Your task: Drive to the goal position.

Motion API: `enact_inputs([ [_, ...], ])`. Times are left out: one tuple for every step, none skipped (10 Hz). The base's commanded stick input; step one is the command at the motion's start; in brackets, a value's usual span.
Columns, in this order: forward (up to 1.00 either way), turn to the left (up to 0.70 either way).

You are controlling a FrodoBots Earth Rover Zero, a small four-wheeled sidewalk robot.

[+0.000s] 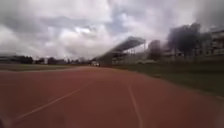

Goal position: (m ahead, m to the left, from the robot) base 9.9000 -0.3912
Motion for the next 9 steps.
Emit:
enact_inputs([
  [0.70, -0.23],
  [0.70, -0.34],
  [0.70, -0.34],
  [0.70, -0.34],
  [0.70, 0.01],
  [0.70, 0.01],
  [0.70, 0.01],
  [0.70, 0.01],
  [0.70, 0.01],
])
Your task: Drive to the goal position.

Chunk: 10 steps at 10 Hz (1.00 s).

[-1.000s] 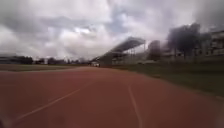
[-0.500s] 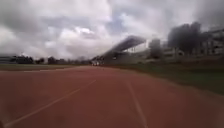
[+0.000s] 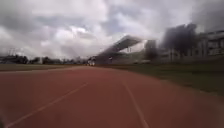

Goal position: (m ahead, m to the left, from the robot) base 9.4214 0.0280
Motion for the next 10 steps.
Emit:
enact_inputs([
  [0.70, 0.01],
  [0.70, 0.01],
  [0.70, 0.01],
  [0.70, 0.01],
  [0.70, 0.01],
  [0.70, 0.01],
  [0.70, 0.01],
  [0.70, 0.01],
  [0.70, 0.01],
  [0.70, 0.01],
])
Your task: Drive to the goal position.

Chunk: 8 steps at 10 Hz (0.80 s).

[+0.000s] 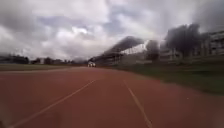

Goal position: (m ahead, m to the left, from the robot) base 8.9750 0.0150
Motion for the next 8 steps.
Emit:
enact_inputs([
  [0.70, 0.01],
  [0.70, 0.01],
  [0.70, 0.01],
  [0.70, -0.03],
  [0.70, -0.17],
  [0.70, -0.31],
  [0.70, -0.34],
  [0.70, -0.34],
])
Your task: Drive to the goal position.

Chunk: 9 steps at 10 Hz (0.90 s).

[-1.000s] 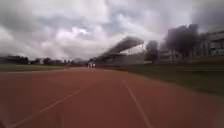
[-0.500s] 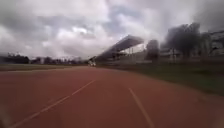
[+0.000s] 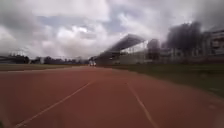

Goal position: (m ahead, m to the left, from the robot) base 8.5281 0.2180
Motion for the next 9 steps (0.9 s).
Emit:
enact_inputs([
  [0.70, -0.34],
  [0.70, -0.19],
  [0.70, -0.03],
  [0.70, 0.01],
  [0.70, 0.01],
  [0.70, 0.01],
  [0.70, 0.01],
  [0.70, 0.01],
  [0.70, 0.01],
])
